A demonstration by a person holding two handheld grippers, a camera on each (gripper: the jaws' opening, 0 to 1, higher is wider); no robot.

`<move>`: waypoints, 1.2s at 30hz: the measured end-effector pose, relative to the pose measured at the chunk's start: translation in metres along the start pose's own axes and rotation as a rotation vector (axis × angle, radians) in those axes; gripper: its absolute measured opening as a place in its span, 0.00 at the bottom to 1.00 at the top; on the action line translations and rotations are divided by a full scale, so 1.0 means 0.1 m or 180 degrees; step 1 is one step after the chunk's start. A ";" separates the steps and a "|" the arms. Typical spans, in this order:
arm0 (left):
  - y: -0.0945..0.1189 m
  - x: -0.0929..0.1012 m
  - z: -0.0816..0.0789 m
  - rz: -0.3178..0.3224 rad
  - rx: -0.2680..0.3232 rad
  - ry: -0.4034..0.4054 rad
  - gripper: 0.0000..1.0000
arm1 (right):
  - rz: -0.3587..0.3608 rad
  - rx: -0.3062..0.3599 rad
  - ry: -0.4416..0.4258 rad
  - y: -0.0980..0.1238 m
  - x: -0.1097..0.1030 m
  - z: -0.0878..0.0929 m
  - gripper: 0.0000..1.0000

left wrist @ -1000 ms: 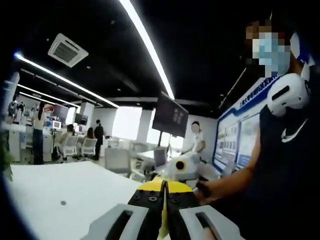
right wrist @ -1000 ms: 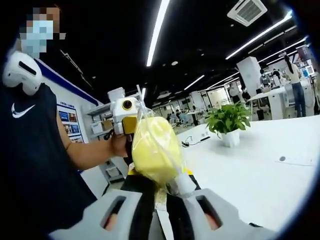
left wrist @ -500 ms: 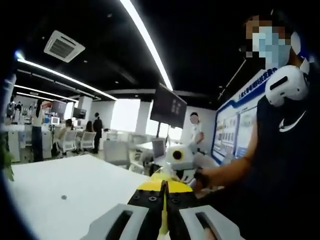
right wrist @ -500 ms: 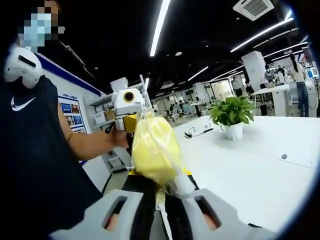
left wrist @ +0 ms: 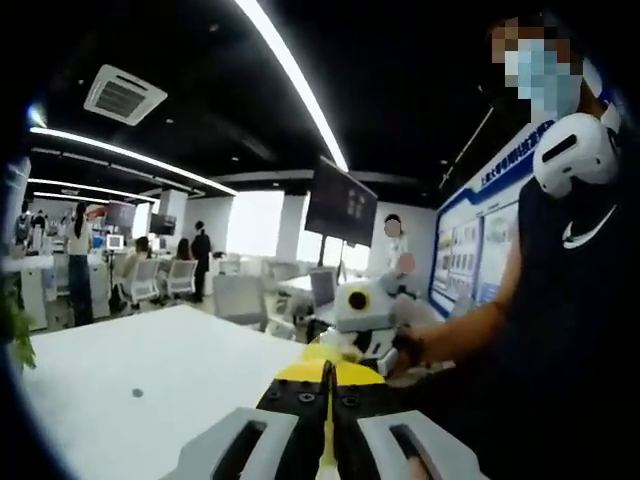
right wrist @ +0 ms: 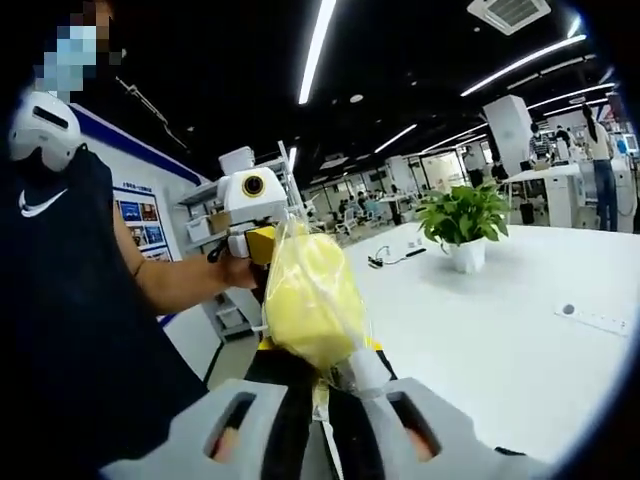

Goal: Compare the silicone blocks by pressing each to a similar depth, holding the contact briefly, and releasing to observe deformation and rebound differences across the visible hardness samples.

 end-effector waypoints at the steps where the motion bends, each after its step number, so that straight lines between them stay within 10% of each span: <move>1: 0.00 0.00 -0.01 0.0004 -0.0002 0.0032 0.00 | -0.0002 0.0012 0.0009 0.00 0.00 0.00 0.00; 31: 0.02 0.05 -0.04 0.0008 0.0141 0.0275 0.00 | 0.0052 0.0110 0.0377 -0.01 -0.02 -0.05 0.08; 36: -0.01 0.07 -0.05 -0.0013 0.0132 0.0248 0.00 | 0.0053 0.0185 0.0356 -0.04 -0.03 -0.04 0.24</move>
Point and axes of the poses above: the point that each gripper's makers call its tool centre point, and the gripper's own axes: y roughly backward along the fingers, x roughly to its right, z roughly out of its underside, the point moved 6 cm from there along y, roughly backward along the fingers, and after that the axes turned 11 degrees about -z, right-handed, at the moved point
